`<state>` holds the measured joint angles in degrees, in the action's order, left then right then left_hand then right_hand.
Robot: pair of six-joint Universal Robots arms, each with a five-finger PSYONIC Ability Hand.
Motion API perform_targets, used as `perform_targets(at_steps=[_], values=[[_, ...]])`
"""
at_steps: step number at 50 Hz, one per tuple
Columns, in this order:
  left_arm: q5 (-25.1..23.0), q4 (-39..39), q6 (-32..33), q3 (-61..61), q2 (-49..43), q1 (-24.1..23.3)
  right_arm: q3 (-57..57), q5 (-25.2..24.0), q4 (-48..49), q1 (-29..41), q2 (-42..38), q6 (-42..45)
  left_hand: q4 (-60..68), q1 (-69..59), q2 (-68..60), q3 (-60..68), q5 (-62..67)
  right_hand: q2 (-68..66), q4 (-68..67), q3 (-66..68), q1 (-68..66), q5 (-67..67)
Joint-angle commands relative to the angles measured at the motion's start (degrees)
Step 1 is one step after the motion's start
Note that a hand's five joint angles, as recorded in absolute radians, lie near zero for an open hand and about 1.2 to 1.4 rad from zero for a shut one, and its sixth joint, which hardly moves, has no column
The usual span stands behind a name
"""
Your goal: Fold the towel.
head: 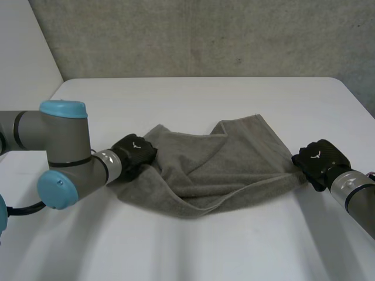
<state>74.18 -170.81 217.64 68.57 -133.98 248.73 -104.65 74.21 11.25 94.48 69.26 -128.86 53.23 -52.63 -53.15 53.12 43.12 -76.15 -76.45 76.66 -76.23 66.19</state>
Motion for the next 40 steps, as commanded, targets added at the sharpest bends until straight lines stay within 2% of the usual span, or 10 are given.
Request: perform_targets(at_steps=[1,15,20,23,25,26,31,35,39,40], values=[[0.5,0.1,-0.5,0.4,3.0,-0.5,0.0,0.1,0.0,0.0,0.0,0.0,26.8,-27.4,-26.9,26.9,26.9,-3.9,-3.6,3.3,-3.8,3.8],[0.6,-1.3,-2.9,7.5,15.5,1.3,0.2,0.1,-0.4,-0.2,1.5,-0.1,26.8,-27.4,-26.9,26.9,26.9,-3.9,-3.6,3.3,-3.8,3.8],[0.5,-4.7,-5.6,14.1,22.5,4.1,0.5,0.4,-2.0,-1.3,6.9,-0.4,26.8,-27.4,-26.9,26.9,26.9,-3.9,-3.6,3.3,-3.8,3.8],[0.5,-7.3,-8.1,18.5,28.4,6.4,1.6,-0.6,-7.5,-3.1,14.1,-0.8,26.8,-27.4,-26.9,26.9,26.9,-3.9,-3.6,3.3,-3.8,3.8],[0.5,-9.9,-12.1,22.7,34.5,9.0,2.5,-1.7,-10.1,-3.3,16.2,-1.3,26.8,-27.4,-26.9,26.9,26.9,-3.9,-3.6,3.3,-3.8,3.8],[0.5,-9.9,-12.1,22.7,34.6,9.0,2.5,-1.7,-10.1,-3.3,16.2,-1.3,26.8,-27.4,-26.9,26.9,26.9,-3.9,-3.6,3.3,-3.8,3.8],[0.4,-12.2,-20.5,28.5,44.7,13.7,9.6,-8.1,-23.6,-5.6,24.0,-8.2,26.8,-27.4,-26.9,26.9,26.9,-3.9,-3.6,3.3,-3.8,3.8],[-0.1,-12.2,-25.0,32.1,50.9,16.7,15.3,-11.4,-31.2,-6.8,25.5,-11.8,26.8,-27.4,-26.9,26.9,26.9,-3.9,-3.6,3.3,-3.8,3.8],[-0.1,-12.2,-25.9,34.0,52.5,16.8,22.5,-15.2,-42.4,-8.4,24.9,-12.6,26.8,-27.4,-26.9,26.9,26.9,-3.9,-3.6,3.3,-3.8,3.8],[0.0,-12.2,-25.9,35.0,52.5,16.6,22.5,-15.2,-42.5,-8.4,24.9,-12.6,26.8,-27.4,-26.9,26.9,26.9,-3.9,-3.6,3.3,-3.8,3.8]])
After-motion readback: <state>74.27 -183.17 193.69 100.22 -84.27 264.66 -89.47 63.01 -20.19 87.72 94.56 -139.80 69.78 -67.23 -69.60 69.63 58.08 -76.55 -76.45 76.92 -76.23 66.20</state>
